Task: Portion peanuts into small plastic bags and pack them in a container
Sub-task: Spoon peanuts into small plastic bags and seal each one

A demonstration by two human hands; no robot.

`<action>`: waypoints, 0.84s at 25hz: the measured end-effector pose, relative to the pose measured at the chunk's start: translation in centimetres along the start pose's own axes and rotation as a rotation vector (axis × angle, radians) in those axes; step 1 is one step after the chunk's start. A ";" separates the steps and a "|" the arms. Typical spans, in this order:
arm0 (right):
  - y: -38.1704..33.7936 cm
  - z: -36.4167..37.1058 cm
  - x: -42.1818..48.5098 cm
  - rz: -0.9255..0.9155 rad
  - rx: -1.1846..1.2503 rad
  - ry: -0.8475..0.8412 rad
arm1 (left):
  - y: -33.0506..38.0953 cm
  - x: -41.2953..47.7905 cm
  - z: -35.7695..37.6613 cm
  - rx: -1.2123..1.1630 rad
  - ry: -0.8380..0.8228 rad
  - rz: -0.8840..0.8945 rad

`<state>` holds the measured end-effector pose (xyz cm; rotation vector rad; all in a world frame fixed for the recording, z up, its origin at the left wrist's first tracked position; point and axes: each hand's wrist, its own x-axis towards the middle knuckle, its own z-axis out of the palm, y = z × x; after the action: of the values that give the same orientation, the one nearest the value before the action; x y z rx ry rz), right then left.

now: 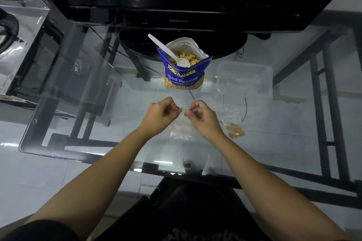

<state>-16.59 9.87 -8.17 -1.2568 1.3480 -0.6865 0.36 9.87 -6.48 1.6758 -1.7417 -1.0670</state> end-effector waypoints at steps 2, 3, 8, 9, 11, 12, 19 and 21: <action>-1.8 -0.9 -0.7 0.017 0.131 -0.028 | 1.9 0.1 -1.5 -0.245 -0.023 -0.120; -2.6 -1.3 -1.0 0.019 0.170 -0.034 | 2.6 0.2 -2.1 -0.378 -0.034 -0.165; -5.6 -3.7 -1.6 -0.016 0.132 -0.014 | 5.1 0.5 -3.7 -0.845 -0.174 -0.370; -6.0 -4.1 -1.7 -0.027 0.103 -0.024 | 5.2 0.5 -3.8 -0.894 -0.187 -0.389; -6.6 -4.9 -1.7 -0.052 0.057 -0.044 | 5.5 0.6 -3.8 -0.931 -0.210 -0.370; -6.8 -5.2 -1.7 -0.061 0.038 -0.052 | 5.6 0.6 -3.7 -0.929 -0.221 -0.348; -7.3 -6.2 -1.7 -0.031 0.022 -0.142 | 6.6 0.1 -4.3 -0.673 -0.263 -0.161; -7.3 -6.5 -2.1 0.039 0.078 -0.195 | 6.8 -0.2 -4.9 -0.529 -0.266 -0.084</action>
<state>-21.04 8.23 0.69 -1.1996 1.1723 -0.5689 0.23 8.66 1.78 1.3246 -1.3703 -1.6788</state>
